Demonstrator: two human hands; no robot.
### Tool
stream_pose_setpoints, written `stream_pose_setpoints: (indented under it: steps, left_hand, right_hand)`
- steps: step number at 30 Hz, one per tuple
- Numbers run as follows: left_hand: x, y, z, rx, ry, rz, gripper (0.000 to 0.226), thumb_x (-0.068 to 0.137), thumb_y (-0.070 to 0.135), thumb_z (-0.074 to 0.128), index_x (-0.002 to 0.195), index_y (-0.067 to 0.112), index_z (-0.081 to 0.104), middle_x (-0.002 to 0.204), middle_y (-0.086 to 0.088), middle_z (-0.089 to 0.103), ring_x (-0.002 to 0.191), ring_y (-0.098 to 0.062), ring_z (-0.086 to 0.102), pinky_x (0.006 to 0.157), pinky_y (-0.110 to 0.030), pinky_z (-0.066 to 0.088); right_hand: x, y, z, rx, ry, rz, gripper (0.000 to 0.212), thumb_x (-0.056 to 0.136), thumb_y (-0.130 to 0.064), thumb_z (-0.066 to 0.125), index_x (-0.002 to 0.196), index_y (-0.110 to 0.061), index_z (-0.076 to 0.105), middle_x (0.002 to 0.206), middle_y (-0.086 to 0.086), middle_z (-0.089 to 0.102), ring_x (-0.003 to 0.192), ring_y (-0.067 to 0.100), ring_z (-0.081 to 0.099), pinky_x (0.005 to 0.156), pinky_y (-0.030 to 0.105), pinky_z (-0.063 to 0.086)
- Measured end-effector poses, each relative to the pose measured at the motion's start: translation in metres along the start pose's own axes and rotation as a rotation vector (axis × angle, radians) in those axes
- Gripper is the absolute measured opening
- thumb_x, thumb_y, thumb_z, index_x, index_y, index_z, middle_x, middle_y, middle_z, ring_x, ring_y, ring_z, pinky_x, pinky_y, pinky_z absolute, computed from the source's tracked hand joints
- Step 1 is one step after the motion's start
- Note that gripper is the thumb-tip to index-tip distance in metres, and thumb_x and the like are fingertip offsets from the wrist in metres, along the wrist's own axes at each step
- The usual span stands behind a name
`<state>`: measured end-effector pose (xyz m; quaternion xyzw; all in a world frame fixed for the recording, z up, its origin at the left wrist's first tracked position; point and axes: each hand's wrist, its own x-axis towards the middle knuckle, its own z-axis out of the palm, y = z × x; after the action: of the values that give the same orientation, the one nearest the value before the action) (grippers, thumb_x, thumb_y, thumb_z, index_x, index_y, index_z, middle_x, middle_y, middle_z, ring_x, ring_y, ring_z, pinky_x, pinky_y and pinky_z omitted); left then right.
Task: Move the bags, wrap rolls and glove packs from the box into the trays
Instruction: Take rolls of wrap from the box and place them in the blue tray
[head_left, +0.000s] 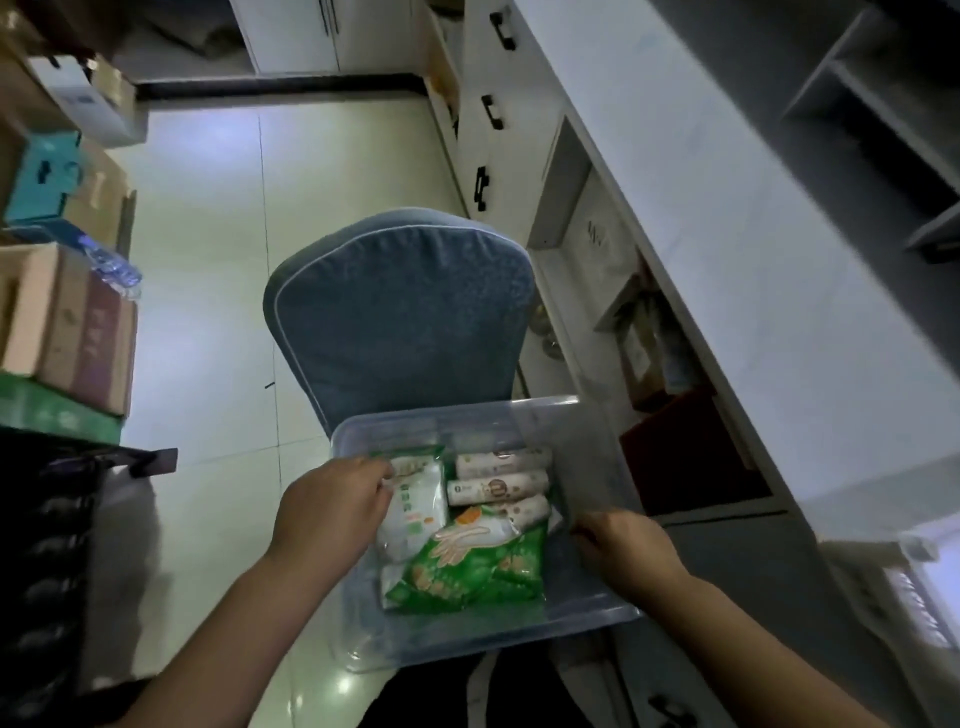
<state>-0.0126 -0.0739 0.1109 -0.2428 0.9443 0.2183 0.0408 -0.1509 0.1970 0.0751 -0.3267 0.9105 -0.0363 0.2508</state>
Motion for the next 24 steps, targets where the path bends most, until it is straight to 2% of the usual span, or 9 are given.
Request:
stream_pose_setpoints:
  steps: [4, 8, 10, 13, 17, 19, 21, 24]
  left_hand:
    - [0.003, -0.017, 0.030, 0.022, -0.078, -0.042, 0.023, 0.089, 0.026, 0.050, 0.105, 0.024, 0.067, 0.103, 0.002, 0.070, 0.091, -0.021, 0.063, 0.069, -0.031, 0.050]
    - [0.003, -0.027, 0.064, 0.037, -0.134, -0.116, 0.018, 0.087, 0.025, 0.053, 0.094, 0.021, 0.069, 0.092, -0.002, 0.071, 0.084, -0.025, 0.065, 0.066, -0.036, 0.053]
    - [0.004, -0.028, 0.083, 0.051, -0.158, -0.149, 0.017, 0.087, 0.026, 0.053, 0.090, 0.021, 0.069, 0.089, -0.001, 0.072, 0.081, -0.025, 0.065, 0.064, -0.034, 0.053]
    - [0.008, -0.026, 0.110, 0.057, -0.184, -0.175, 0.017, 0.087, 0.027, 0.053, 0.093, 0.023, 0.069, 0.091, 0.002, 0.072, 0.083, -0.021, 0.064, 0.064, -0.030, 0.048]
    - [0.012, -0.016, 0.142, 0.052, -0.236, -0.167, 0.011, 0.084, 0.025, 0.058, 0.088, 0.023, 0.068, 0.082, 0.003, 0.071, 0.076, -0.021, 0.065, 0.059, -0.031, 0.051]
    - [0.011, -0.012, 0.155, 0.048, -0.241, -0.174, 0.007, 0.080, 0.023, 0.064, 0.084, 0.023, 0.069, 0.077, 0.003, 0.071, 0.071, -0.020, 0.066, 0.055, -0.030, 0.052]
    - [0.010, -0.007, 0.165, 0.054, -0.262, -0.188, 0.007, 0.074, 0.023, 0.069, 0.081, 0.024, 0.069, 0.072, 0.004, 0.071, 0.066, -0.019, 0.066, 0.051, -0.027, 0.052]
    - [0.009, -0.002, 0.173, 0.084, -0.284, -0.176, 0.008, 0.071, 0.026, 0.070, 0.078, 0.027, 0.068, 0.067, 0.006, 0.068, 0.062, -0.016, 0.065, 0.047, -0.023, 0.047]
  right_hand:
    - [0.039, 0.017, 0.037, 0.009, -0.067, 0.029, 0.020, 0.090, -0.031, 0.052, 0.098, -0.021, 0.067, 0.103, 0.005, 0.070, 0.095, 0.025, 0.063, 0.070, 0.032, 0.045]
    - [0.091, 0.033, 0.080, 0.078, -0.168, 0.010, 0.022, 0.089, -0.023, 0.054, 0.106, -0.015, 0.066, 0.111, 0.011, 0.066, 0.101, 0.029, 0.061, 0.077, 0.033, 0.048]
    - [0.118, 0.040, 0.103, 0.083, -0.221, -0.026, 0.025, 0.087, -0.019, 0.057, 0.110, -0.013, 0.065, 0.118, 0.013, 0.063, 0.106, 0.029, 0.060, 0.083, 0.031, 0.047]
    - [0.153, 0.049, 0.136, 0.122, -0.266, -0.041, 0.029, 0.088, -0.024, 0.057, 0.116, -0.018, 0.061, 0.126, 0.009, 0.059, 0.111, 0.026, 0.057, 0.090, 0.028, 0.044]
    - [0.189, 0.064, 0.176, -0.229, -0.344, -0.200, 0.048, 0.089, -0.028, 0.052, 0.135, -0.019, 0.041, 0.136, 0.008, 0.049, 0.123, 0.026, 0.044, 0.101, 0.033, 0.038]
    - [0.196, 0.071, 0.189, -0.315, -0.384, -0.218, 0.055, 0.089, -0.025, 0.050, 0.140, -0.015, 0.033, 0.140, 0.010, 0.042, 0.127, 0.029, 0.037, 0.105, 0.036, 0.031]
    - [0.198, 0.077, 0.198, -0.357, -0.363, -0.215, 0.055, 0.088, -0.023, 0.051, 0.139, -0.013, 0.034, 0.140, 0.011, 0.039, 0.127, 0.030, 0.034, 0.106, 0.037, 0.028]
    - [0.195, 0.083, 0.200, -0.384, -0.331, -0.206, 0.043, 0.087, -0.022, 0.051, 0.129, -0.013, 0.046, 0.136, 0.010, 0.042, 0.123, 0.029, 0.037, 0.105, 0.035, 0.028]
